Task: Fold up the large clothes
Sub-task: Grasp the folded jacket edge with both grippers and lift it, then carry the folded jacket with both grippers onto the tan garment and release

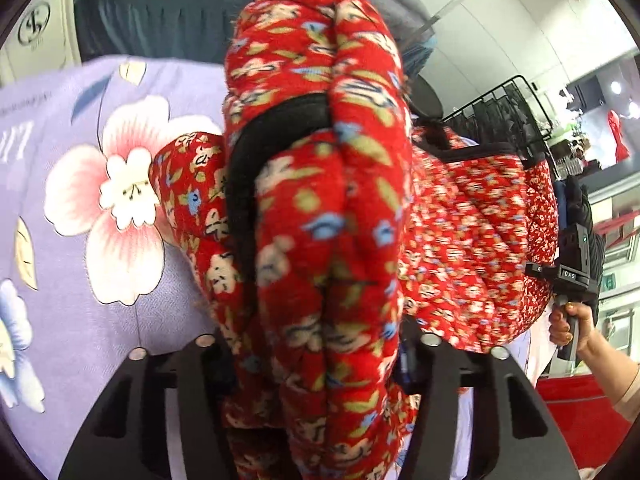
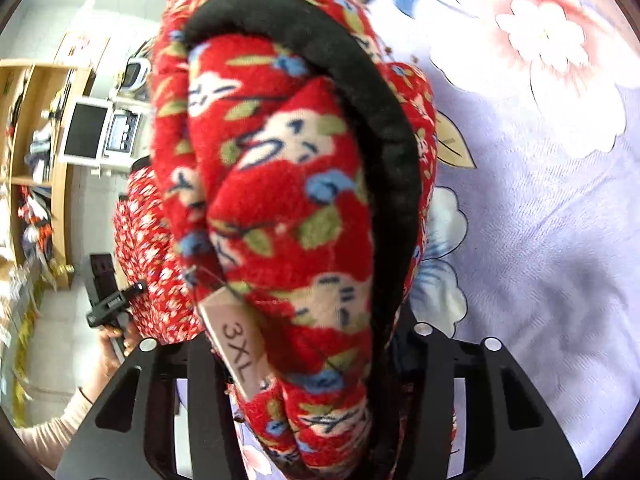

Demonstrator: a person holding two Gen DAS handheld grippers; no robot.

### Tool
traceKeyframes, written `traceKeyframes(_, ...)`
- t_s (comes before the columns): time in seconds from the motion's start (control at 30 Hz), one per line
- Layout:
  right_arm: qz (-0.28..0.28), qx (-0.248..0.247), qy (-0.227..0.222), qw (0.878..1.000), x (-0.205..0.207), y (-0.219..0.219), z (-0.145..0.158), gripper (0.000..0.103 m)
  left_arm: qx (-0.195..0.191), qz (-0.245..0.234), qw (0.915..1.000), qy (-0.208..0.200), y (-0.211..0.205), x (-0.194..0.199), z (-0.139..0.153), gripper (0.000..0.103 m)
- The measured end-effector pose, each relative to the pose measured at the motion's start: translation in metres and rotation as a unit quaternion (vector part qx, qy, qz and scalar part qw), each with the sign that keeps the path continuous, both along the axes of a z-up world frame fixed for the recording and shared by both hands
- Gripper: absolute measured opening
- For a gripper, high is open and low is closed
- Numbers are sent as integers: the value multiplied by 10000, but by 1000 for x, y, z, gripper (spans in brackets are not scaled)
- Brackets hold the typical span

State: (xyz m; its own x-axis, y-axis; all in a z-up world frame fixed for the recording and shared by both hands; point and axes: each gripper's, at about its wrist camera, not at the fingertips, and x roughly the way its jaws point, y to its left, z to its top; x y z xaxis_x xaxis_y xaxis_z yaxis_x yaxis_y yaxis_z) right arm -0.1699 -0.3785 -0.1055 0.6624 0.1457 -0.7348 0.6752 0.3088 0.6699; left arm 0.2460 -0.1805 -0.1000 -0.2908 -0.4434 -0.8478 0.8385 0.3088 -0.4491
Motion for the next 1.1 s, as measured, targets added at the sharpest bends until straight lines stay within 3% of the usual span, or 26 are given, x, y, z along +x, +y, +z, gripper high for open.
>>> traceKeyframes(0.2,386,-214,-20,9990,-13,19,53,44,-380,-375,9984,-212,19,-34,49,44)
traceKeyframes(0.43,641,-167,64,9978,-41,42,89,44,-518,-103,9983,240,75,-80,65,43)
traceKeyframes(0.57,1211,-304,69,9921,-4,53,113,43,-493,247,9981,279,83,-85,70,42)
traceKeyframes(0.7,1961,-461,-89,9795,71,68,137,43,-810,1093,9905,200,114,-69,99,42)
traceKeyframes(0.77,2473,-544,-253,9671,121,76,153,43,-940,1609,9824,128,153,-55,111,42)
traceKeyframes(0.87,3290,-690,-573,9400,212,94,179,43,-1135,2525,9609,-96,229,-30,138,42)
traceKeyframes(0.9,3628,-761,-731,9259,252,106,192,43,-1182,2782,9530,-184,251,-23,147,42)
traceKeyframes(0.97,4155,-902,-949,9001,314,139,203,43,-1300,3361,9318,-444,300,-11,168,42)
traceKeyframes(1.0,4487,-1044,-1078,8810,356,158,217,43,-1337,3581,9223,-571,318,-7,177,42)
traceKeyframes(1.1,5200,-1350,-1385,8320,454,204,245,43,-1488,4432,8767,-1128,386,2,210,42)
